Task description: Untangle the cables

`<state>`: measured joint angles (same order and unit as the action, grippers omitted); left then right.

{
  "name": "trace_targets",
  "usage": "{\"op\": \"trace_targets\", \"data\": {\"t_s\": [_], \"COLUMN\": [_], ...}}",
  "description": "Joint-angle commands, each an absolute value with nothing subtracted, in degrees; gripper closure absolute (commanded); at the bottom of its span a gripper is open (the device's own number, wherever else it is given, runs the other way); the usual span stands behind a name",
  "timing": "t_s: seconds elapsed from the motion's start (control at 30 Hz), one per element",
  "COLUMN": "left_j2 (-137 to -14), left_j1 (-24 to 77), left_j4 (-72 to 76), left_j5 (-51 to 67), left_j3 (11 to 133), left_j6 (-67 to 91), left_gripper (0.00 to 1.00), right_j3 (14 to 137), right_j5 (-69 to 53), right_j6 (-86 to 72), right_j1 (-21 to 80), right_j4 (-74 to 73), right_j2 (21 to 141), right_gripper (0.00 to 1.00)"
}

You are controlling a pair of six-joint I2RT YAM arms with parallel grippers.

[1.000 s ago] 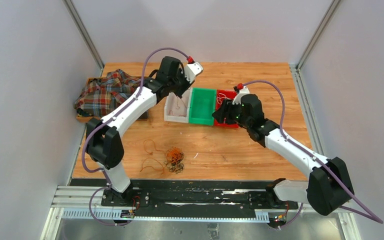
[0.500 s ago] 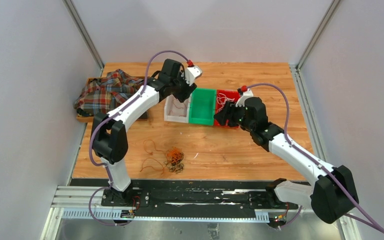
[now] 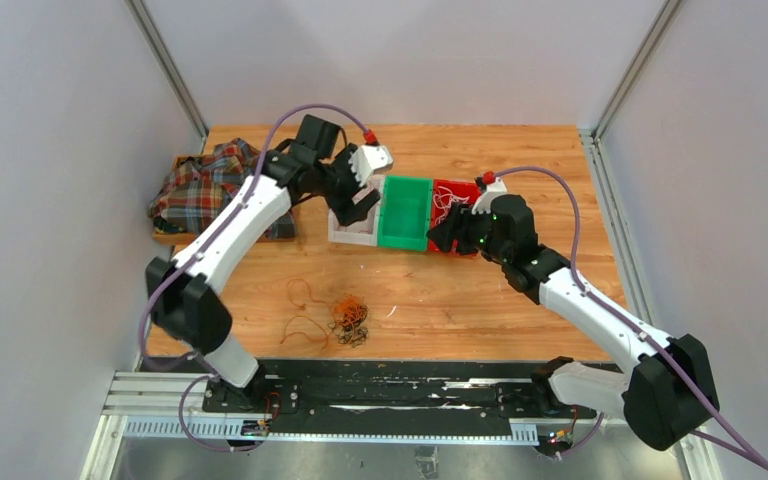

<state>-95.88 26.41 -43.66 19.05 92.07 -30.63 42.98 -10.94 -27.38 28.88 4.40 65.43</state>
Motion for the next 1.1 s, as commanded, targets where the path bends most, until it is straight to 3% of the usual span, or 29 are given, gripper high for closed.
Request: {"op": "trace_targets", "data": {"t_s": [0.0, 0.23, 0.43, 0.57, 0.77, 0.93, 1.07], "left_j2": [-85.6, -76.5, -77.8, -81.6, -83.7, -84.7, -82.1], "left_j1": [26.4, 26.3, 26.3, 25.3, 25.3, 25.3, 25.3], "left_j4": [-59.1, -64.5, -58.6, -54.6, -47.6, -49.6, -55.4], "left_j5": [28.3, 31.0, 18.2, 14.8, 14.9, 21.1, 27.3], "left_j3": [84.6, 68.0, 58.8, 57.8, 53.5, 55.5, 58.1], "left_j6": [-43.8, -52.9, -58.9, -59.1, -60.3, -59.8, -62.4], "left_gripper": [0.16, 0.23, 0.29, 0.35, 0.35, 0.34, 0.31], "right_j3": [43.6, 42.7, 41.9, 41.0, 39.0, 37.0, 37.7], "right_j5": [-13.1, -15.0, -15.9, -17.3, -17.5, -19.4, -19.5], "right_j6": [-26.4, -24.7, -24.1, -24.3, -25.9, -28.8, -28.4], "right_j1": [28.2, 28.9, 30.0, 30.9, 32.5, 35.0, 44.4], "right_j4": [3.6, 2.8, 2.9, 3.9, 4.5, 5.8, 5.8], "right_j2": [65.3, 64.1, 63.7, 63.8, 63.7, 64.0, 68.5], "right_gripper": [0.41, 0.41, 0.41, 0.42, 0.42, 0.42, 0.42]}}
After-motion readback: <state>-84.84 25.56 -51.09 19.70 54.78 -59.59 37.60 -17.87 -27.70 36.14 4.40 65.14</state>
